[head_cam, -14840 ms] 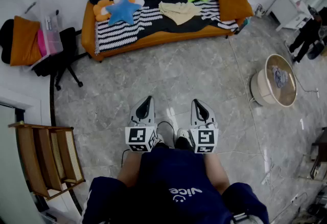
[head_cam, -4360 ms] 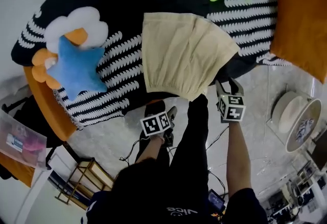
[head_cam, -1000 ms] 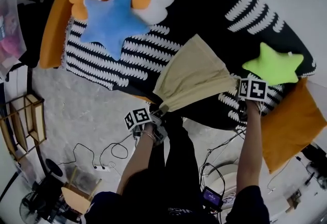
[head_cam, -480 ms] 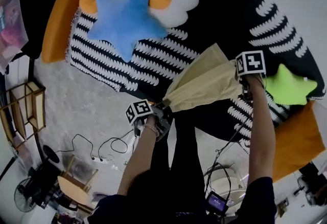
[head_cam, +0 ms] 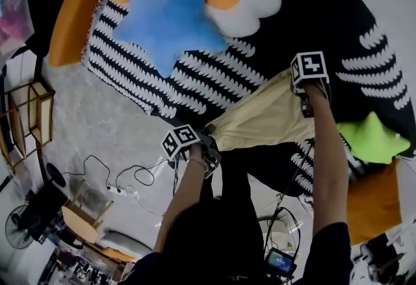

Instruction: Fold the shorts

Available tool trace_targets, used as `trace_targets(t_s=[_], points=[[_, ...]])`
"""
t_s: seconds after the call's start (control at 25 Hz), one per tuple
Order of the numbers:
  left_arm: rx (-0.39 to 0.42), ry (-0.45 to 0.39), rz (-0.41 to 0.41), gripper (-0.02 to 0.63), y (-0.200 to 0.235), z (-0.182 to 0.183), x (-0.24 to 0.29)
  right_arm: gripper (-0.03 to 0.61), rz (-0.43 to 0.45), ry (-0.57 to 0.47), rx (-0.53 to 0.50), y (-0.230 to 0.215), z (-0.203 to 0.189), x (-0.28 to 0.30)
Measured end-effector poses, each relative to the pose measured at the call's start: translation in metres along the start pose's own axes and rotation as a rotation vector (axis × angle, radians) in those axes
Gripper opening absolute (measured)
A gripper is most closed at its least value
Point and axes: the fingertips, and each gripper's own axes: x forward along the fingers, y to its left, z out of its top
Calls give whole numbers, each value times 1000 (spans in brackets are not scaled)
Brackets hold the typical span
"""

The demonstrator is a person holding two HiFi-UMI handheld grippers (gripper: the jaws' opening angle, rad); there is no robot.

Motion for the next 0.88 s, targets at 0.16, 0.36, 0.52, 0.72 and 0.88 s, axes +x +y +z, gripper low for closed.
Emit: trace_targets(t_s=[0.16,0.36,0.52,0.72,0.88], points=[[14,-72,26,73,1,7,6,44,3,-44,37,1,17,15],[154,-99,-14,240,-12,14,9,272,105,-129,84,19,29,30],[271,-121,-24,359,-31,3,-2,493,163,-217,101,24,37,11],[472,-181,82,400,-21,2,-22,531,127,-411,18,18,54,-38],[615,-169,100,408,-23,4,-28,527,174,-506,-20,20,51,-70]])
